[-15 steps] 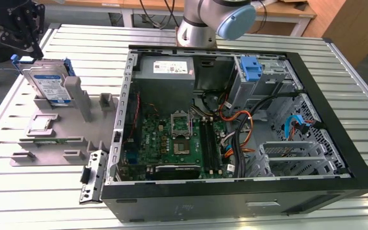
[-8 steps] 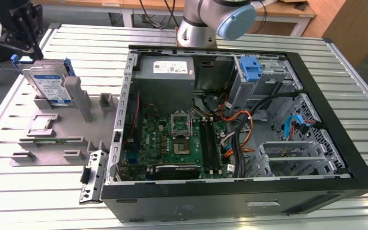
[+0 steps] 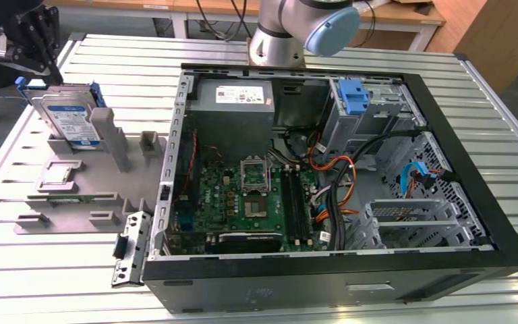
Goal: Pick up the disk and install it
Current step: 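Pick up the disk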
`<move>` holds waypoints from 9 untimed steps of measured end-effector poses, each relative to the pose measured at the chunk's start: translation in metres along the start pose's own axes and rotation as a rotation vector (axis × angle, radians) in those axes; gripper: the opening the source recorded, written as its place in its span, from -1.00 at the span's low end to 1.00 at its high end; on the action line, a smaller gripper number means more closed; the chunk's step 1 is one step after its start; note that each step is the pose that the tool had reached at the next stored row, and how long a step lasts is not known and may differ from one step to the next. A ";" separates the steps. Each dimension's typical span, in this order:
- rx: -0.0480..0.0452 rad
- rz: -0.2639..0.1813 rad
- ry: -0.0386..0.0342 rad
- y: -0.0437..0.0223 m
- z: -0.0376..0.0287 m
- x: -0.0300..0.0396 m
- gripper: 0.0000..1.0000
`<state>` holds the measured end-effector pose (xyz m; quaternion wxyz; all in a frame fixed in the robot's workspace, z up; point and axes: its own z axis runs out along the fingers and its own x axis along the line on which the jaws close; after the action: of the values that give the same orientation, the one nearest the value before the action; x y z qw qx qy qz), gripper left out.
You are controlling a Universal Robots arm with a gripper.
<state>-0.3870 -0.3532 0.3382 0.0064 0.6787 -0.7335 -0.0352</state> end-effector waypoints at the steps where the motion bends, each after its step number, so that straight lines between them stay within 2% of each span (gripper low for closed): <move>1: 0.0004 0.000 -0.0001 0.0000 0.0000 0.0000 -0.80; 9: 0.0007 0.000 -0.0001 0.0026 0.0004 -0.0018 -0.80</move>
<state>-0.3895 -0.3512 0.3380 0.0061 0.6787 -0.7336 -0.0350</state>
